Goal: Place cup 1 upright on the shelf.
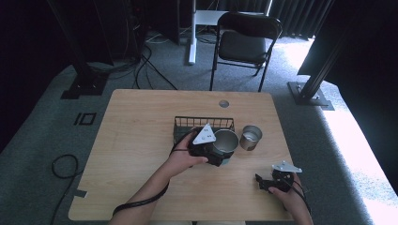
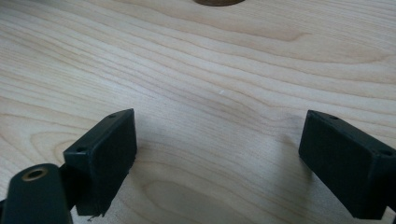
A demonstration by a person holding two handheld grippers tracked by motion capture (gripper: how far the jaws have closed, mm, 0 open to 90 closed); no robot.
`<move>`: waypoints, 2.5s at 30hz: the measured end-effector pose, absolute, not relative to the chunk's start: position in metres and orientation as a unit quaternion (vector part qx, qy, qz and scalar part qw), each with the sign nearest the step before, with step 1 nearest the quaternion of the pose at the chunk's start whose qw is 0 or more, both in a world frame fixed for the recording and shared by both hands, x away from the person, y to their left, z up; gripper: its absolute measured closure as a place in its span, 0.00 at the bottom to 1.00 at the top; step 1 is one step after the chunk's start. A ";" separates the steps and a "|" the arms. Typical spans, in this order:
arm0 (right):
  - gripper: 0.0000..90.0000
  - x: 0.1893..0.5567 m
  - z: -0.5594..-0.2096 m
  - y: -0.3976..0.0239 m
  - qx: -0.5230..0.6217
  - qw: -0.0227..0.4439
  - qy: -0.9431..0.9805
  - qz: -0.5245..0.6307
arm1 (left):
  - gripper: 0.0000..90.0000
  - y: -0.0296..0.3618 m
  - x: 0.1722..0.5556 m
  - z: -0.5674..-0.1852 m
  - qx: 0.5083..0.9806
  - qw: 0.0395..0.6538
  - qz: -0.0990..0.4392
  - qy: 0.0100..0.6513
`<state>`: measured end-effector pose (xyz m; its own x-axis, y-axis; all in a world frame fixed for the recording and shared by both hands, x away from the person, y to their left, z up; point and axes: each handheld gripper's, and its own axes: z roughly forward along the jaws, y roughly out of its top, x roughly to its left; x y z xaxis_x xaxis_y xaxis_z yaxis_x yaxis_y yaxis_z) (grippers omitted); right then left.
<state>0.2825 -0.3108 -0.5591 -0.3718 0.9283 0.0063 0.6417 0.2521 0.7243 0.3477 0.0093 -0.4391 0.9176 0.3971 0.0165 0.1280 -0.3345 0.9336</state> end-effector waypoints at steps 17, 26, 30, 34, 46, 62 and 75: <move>0.12 0.282 -0.559 -0.311 0.517 0.218 0.760 0.328 | 0.15 0.031 0.360 -0.412 0.789 0.560 0.163 0.193; 0.12 0.282 -0.559 -0.311 0.517 0.218 0.760 0.328 | 0.15 0.047 0.371 -0.401 0.769 0.560 0.194 0.241; 0.12 0.282 -0.559 -0.311 0.516 0.218 0.760 0.328 | 0.15 0.054 0.377 -0.400 0.758 0.556 0.211 0.268; 0.12 0.283 -0.559 -0.311 0.516 0.218 0.760 0.328 | 0.15 0.061 0.381 -0.399 0.744 0.556 0.232 0.290; 0.12 0.282 -0.559 -0.311 0.516 0.218 0.760 0.328 | 0.15 0.080 0.395 -0.405 0.703 0.550 0.274 0.358; 0.12 0.282 -0.559 -0.311 0.516 0.218 0.761 0.328 | 0.15 0.088 0.415 -0.439 0.702 0.536 0.265 0.388; 0.12 0.282 -0.559 -0.311 0.516 0.218 0.761 0.328 | 0.15 0.087 0.421 -0.463 0.713 0.520 0.260 0.392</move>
